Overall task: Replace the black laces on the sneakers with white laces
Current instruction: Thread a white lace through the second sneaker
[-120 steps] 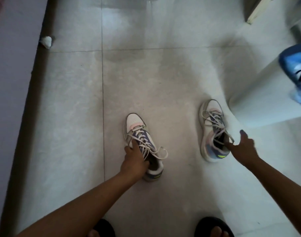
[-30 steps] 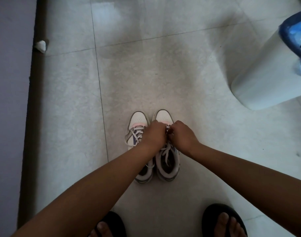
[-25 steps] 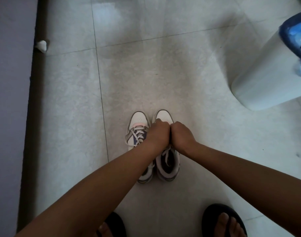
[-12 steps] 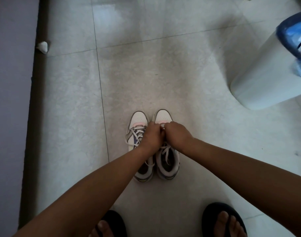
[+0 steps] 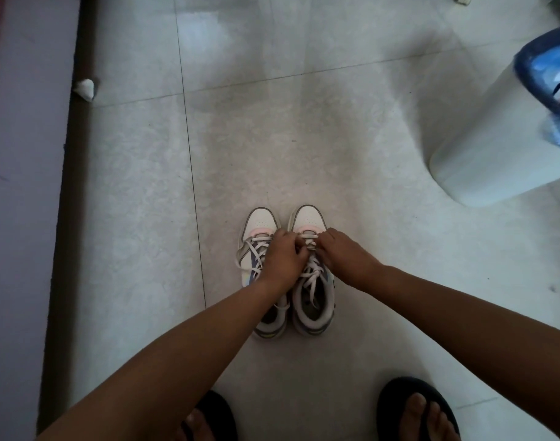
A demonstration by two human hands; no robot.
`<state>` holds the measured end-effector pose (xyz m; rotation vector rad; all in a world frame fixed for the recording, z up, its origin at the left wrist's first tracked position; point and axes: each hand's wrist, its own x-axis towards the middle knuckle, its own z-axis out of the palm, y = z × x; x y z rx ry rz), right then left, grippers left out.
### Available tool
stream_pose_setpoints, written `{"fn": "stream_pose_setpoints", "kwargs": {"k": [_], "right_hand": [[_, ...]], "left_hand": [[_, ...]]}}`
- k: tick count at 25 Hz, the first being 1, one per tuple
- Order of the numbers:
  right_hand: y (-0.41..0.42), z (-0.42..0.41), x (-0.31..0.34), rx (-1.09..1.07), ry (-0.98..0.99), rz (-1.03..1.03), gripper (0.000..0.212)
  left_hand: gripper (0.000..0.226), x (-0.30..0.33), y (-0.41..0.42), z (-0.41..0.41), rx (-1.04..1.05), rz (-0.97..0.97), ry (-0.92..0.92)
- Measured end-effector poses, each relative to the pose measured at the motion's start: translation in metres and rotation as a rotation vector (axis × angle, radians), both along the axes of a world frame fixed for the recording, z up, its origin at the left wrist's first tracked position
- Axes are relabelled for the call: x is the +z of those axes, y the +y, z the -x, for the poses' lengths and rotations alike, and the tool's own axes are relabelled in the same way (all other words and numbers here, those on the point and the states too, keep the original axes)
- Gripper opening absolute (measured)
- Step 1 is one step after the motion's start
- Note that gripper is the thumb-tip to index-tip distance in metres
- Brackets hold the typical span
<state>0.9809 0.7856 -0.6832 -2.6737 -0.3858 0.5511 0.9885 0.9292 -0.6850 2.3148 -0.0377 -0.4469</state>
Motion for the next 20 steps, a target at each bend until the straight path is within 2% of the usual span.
{"fn": "stream_pose_setpoints", "kwargs": {"k": [2, 4, 8, 10, 12, 14, 16, 18, 20], "right_hand": [[-0.002, 0.003, 0.006, -0.177, 0.037, -0.198, 0.012], [-0.002, 0.01, 0.008, -0.265, 0.083, -0.27, 0.011], [0.007, 0.012, 0.007, -0.386, 0.136, -0.227, 0.014], [0.01, 0.005, 0.008, -0.371, 0.144, -0.183, 0.015], [0.012, 0.002, 0.006, -0.307, 0.152, -0.121, 0.019], [0.015, 0.003, 0.003, -0.226, 0.163, -0.029, 0.026], [0.017, 0.005, 0.001, -0.159, 0.152, 0.031, 0.027], [0.018, 0.007, 0.001, -0.174, 0.138, 0.005, 0.022], [0.015, 0.008, 0.002, -0.278, 0.161, -0.084, 0.018]], "left_hand": [[0.01, 0.002, 0.006, -0.002, -0.03, -0.006, -0.007], [0.012, 0.006, 0.012, -0.002, -0.134, -0.051, -0.014], [0.031, 0.017, 0.013, -0.001, -0.334, -0.266, 0.07], [0.028, 0.022, 0.012, -0.009, -0.424, -0.336, 0.158], [0.024, 0.026, 0.013, -0.016, -0.482, -0.3, 0.187], [0.033, 0.026, 0.016, -0.016, -0.558, -0.231, 0.109], [0.032, 0.024, 0.02, -0.008, -0.634, -0.211, -0.034], [0.027, 0.019, 0.027, 0.0, -0.665, -0.248, -0.12], [0.027, 0.018, 0.034, 0.003, -0.719, -0.332, -0.125]]}}
